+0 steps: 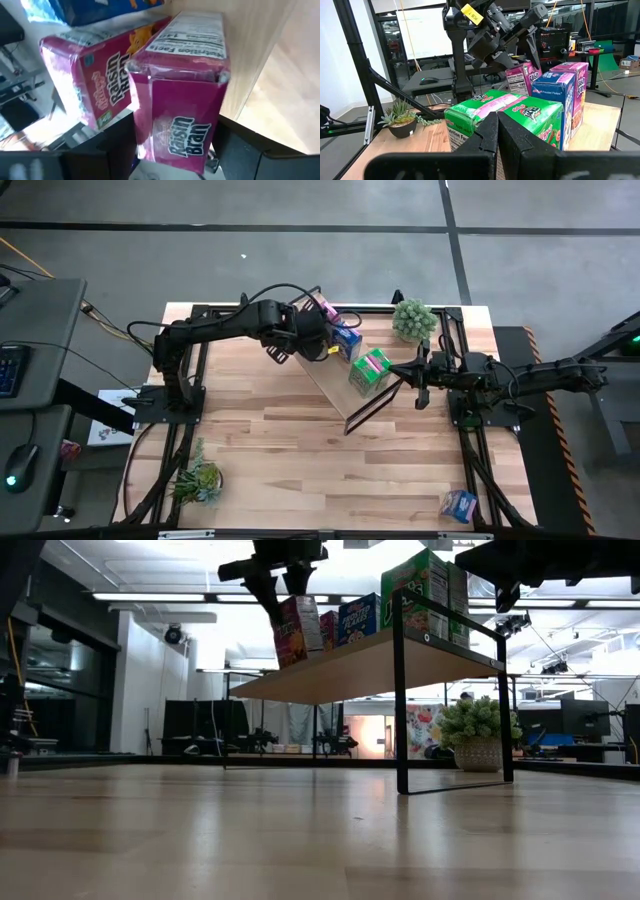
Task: Stack cereal on shelf
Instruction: Put the purple cereal box aligned with the other purple cereal box on the shelf
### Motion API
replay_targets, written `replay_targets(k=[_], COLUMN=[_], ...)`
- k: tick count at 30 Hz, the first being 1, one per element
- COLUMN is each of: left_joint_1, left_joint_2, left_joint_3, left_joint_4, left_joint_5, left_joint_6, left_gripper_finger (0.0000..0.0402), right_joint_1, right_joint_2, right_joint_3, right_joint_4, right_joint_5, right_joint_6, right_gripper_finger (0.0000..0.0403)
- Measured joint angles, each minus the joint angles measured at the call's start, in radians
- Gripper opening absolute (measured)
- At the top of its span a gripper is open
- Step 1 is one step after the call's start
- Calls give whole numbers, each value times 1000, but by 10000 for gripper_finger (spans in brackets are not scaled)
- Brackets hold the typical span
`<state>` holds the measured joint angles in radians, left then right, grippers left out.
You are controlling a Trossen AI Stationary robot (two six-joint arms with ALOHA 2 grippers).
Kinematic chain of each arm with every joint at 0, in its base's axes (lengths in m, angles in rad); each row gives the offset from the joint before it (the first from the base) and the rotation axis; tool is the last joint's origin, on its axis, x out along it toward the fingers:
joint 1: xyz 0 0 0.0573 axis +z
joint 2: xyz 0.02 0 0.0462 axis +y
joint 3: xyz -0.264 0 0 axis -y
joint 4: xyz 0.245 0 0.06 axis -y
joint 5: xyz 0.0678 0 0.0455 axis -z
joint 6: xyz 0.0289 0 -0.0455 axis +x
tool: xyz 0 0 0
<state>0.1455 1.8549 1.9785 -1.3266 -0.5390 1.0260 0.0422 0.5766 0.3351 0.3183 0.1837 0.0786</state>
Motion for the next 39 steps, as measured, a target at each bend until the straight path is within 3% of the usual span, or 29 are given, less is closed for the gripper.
replay_targets(k=[10,39], left_joint_1=[0,-12], left_joint_2=[0,-5], left_joint_3=[0,0], left_joint_4=[6,44], left_joint_5=[-99,-102], left_joint_6=[0,6], left_gripper_finger=[228,227], right_joint_1=[0,0], right_joint_2=[0,0], right_joint_3=[0,0], right_joint_4=[0,-1], right_joint_5=[0,0], right_joint_6=[0,0], right_gripper_finger=[0,0])
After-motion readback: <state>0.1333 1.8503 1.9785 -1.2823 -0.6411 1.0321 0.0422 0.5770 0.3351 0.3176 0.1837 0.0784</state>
